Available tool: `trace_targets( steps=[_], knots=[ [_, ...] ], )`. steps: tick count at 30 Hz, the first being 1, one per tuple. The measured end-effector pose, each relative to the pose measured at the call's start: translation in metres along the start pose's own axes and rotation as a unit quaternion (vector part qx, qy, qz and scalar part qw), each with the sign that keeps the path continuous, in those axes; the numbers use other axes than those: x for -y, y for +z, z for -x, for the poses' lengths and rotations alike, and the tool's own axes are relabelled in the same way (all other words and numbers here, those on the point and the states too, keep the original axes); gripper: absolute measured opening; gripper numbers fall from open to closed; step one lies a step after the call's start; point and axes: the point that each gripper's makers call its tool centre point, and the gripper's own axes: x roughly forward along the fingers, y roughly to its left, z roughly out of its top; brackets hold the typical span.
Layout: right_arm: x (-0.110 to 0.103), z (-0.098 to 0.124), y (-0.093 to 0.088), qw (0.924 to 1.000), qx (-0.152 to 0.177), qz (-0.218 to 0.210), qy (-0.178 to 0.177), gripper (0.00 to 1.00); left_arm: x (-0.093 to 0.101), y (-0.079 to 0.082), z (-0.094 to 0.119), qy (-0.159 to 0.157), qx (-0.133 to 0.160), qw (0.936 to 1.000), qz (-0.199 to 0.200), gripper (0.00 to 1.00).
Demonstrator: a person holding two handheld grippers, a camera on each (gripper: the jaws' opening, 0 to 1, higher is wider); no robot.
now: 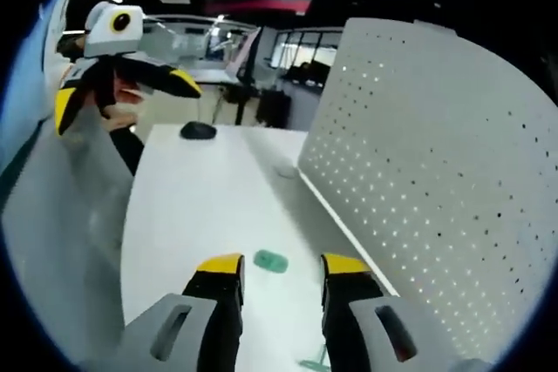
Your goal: Insert the hook assembly into the mounting plate slot until the hook locks in place.
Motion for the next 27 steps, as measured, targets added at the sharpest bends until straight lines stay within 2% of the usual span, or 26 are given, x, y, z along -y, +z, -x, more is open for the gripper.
trace_targets(
  steps=[4,15,23,27],
  knots=[
    [-0.004,-0.009,0.000,0.9999,0.002,0.003,0.016,0.30,0.000,0.000,0.000,-0.001,0.001,1.0000,0.001,0.93],
    [-0.011,-0.032,-0.007,0.9980,-0.020,0.028,0.054,0.25,0.001,-0.002,-0.001,-0.001,-0.004,1.0000,0.001,0.93],
    [-0.014,-0.046,-0.019,0.9936,-0.046,0.062,0.083,0.20,-0.001,-0.003,-0.001,0.004,-0.007,1.0000,0.005,0.93],
    [-0.014,-0.053,-0.024,0.9928,-0.050,0.066,0.087,0.18,-0.002,-0.004,0.000,0.007,-0.007,0.9999,0.004,0.92]
  ],
)
